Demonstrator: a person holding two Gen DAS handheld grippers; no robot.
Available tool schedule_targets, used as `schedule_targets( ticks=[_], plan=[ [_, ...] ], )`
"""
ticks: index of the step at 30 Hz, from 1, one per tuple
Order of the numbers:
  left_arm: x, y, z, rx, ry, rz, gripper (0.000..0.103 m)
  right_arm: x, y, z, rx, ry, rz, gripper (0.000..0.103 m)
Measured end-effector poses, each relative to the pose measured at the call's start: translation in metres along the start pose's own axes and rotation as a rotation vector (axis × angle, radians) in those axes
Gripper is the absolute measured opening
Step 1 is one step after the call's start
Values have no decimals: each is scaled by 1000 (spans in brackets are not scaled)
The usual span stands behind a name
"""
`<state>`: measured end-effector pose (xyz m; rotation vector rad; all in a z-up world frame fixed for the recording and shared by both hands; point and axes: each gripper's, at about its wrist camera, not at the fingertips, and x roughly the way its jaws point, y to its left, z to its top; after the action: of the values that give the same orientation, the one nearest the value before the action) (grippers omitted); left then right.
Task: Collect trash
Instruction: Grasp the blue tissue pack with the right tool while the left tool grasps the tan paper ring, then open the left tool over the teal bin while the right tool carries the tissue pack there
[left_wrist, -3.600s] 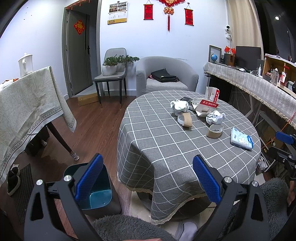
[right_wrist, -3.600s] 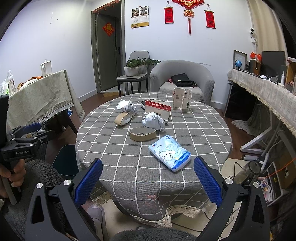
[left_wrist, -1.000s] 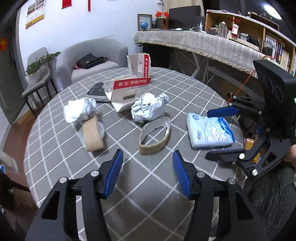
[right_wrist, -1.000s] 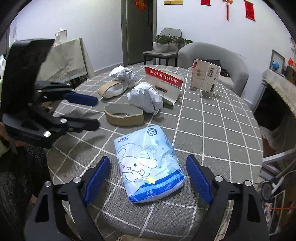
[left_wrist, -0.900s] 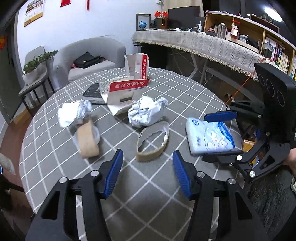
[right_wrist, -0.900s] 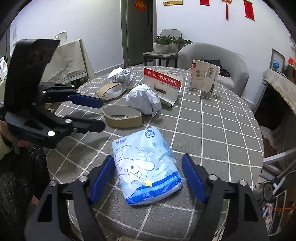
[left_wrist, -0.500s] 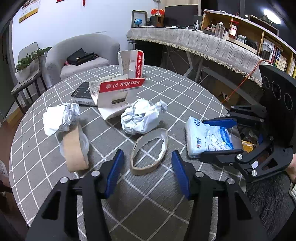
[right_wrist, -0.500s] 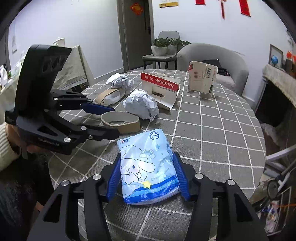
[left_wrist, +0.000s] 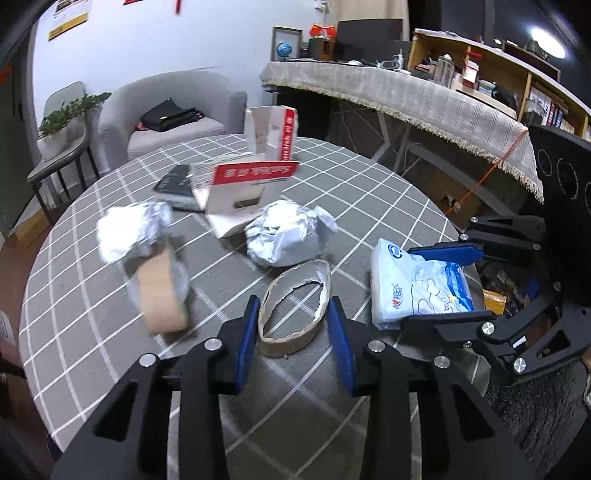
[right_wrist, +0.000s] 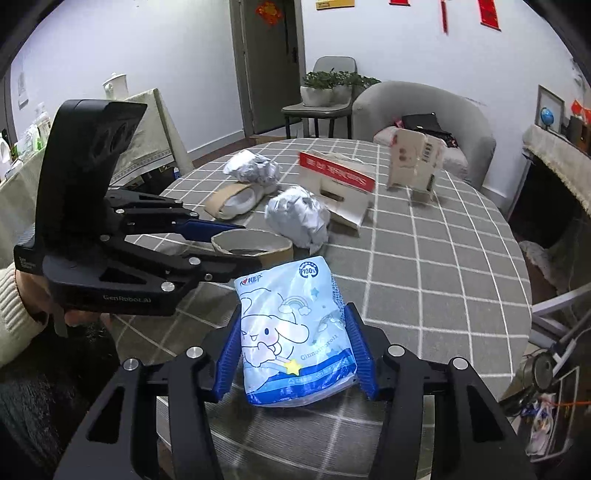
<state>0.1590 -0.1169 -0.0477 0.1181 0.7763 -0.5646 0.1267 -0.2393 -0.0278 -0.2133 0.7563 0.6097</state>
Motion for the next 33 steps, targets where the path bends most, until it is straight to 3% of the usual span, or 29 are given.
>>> schedule_targets(
  ticks=[5, 10, 21, 27, 33],
  plan=[
    [-29, 16, -5, -43, -29, -10, 39, 0, 12, 7, -16, 2, 0, 53],
    [-58, 25, -7, -49, -61, -10, 39, -7, 23, 24, 9, -52, 32, 53],
    [-110, 84, -35, -175, -125, 178, 38, 30, 85, 71, -7, -40, 89, 53],
    [-120, 135, -63, -289, -90, 318, 38, 49, 113, 88, -18, -26, 109, 53],
    [-130, 175, -86, -380, -73, 375, 38, 69, 150, 102, -44, -19, 155, 53]
  ],
)
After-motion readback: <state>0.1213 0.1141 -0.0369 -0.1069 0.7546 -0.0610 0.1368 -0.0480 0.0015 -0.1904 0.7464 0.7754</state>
